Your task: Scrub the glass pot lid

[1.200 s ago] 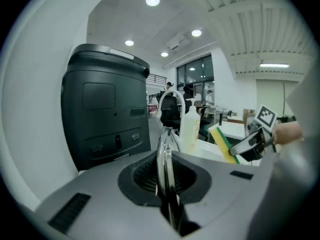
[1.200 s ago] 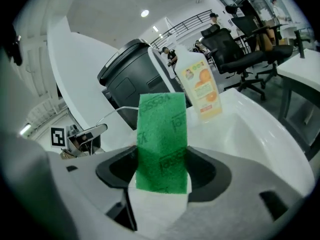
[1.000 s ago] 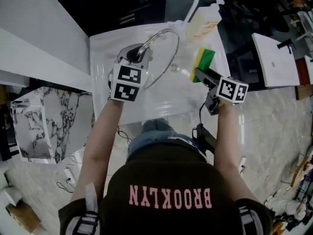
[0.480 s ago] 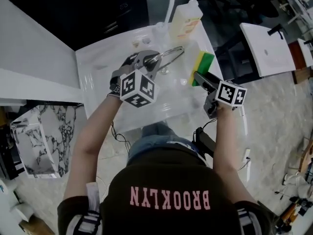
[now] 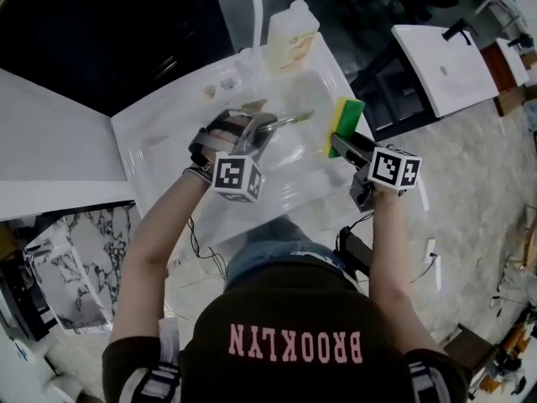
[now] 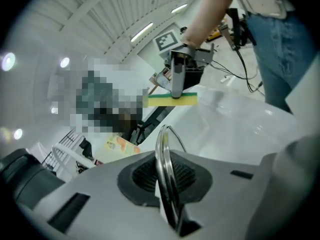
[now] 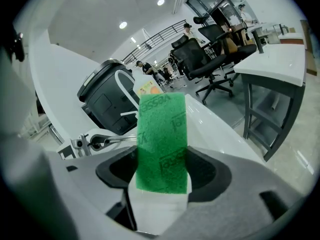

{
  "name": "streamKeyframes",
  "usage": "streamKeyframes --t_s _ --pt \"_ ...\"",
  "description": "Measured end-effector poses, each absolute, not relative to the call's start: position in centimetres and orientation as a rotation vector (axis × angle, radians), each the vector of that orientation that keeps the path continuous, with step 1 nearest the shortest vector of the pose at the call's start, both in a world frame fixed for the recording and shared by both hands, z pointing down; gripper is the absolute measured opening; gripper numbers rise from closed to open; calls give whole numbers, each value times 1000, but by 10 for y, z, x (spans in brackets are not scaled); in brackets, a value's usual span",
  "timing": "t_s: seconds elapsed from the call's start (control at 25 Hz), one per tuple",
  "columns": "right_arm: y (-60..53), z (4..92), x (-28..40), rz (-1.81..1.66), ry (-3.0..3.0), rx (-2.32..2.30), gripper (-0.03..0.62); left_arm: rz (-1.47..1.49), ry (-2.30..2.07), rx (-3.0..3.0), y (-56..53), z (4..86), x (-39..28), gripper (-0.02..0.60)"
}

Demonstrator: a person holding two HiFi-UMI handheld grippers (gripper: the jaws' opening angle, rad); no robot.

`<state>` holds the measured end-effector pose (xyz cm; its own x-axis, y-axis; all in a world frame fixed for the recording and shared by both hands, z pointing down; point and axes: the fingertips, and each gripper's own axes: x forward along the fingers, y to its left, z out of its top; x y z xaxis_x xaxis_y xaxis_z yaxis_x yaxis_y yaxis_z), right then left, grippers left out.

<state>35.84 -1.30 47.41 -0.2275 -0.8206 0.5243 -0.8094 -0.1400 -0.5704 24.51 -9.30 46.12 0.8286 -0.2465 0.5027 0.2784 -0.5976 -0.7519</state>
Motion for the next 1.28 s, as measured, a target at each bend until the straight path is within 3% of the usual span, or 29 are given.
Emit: streamKeyframes --t_s 0.24,0.64,0.92,1.28 --pt "-11 477 356 -1334 2143 -1998 282 -695 -141 -1975 -74 476 246 20" --pt "-22 467 304 -1351 2787 -1771 282 -683 -200 -1901 -45 483 211 20" --pt "-10 469 243 -1391 3271 -1299 282 -690 -252 -1753 -25 499 169 20" --pt "6 500 179 -1592 3441 -757 282 -710 -229 -1621 -30 491 116 20"
